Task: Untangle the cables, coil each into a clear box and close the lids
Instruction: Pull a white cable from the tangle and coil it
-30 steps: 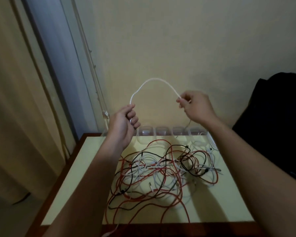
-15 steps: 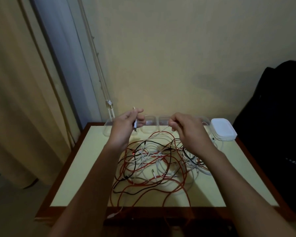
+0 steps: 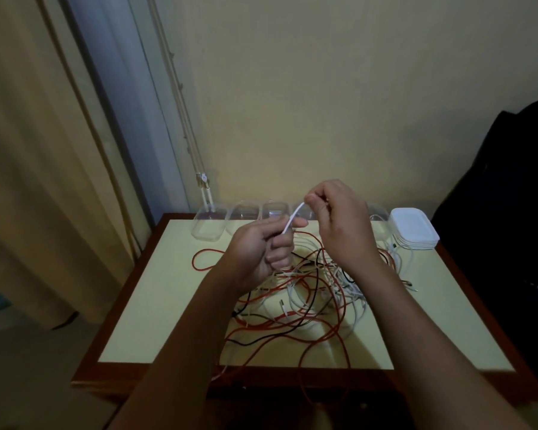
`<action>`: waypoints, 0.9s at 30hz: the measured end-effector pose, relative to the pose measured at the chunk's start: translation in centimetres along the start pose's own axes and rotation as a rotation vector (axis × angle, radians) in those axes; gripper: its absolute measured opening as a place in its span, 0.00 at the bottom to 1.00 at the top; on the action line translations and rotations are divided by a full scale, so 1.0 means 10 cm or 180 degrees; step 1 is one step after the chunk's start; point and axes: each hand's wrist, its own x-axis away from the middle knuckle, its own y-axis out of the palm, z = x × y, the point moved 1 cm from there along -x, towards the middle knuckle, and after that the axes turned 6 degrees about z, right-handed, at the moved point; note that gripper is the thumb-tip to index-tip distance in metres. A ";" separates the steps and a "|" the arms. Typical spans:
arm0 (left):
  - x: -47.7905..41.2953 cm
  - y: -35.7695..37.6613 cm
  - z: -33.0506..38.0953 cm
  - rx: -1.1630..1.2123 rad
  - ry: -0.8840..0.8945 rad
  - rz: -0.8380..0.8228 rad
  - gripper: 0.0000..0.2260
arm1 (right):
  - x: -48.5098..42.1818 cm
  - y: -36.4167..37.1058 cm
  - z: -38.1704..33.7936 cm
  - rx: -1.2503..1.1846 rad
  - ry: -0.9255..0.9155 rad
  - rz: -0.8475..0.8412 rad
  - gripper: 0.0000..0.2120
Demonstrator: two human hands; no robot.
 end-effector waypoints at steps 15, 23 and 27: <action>-0.07 -0.08 0.08 0.0406 -0.0257 0.0028 0.13 | 0.21 0.02 -0.06 -0.1377 0.1215 -0.0978 0.14; -0.08 -0.03 -0.06 -0.0463 0.0709 0.0552 0.12 | 0.21 0.09 -0.01 -0.1241 0.1260 -0.0930 0.16; -0.10 -0.11 0.06 -0.0100 0.0687 0.0600 0.15 | 0.14 0.06 0.08 -0.1039 0.1182 -0.0874 0.14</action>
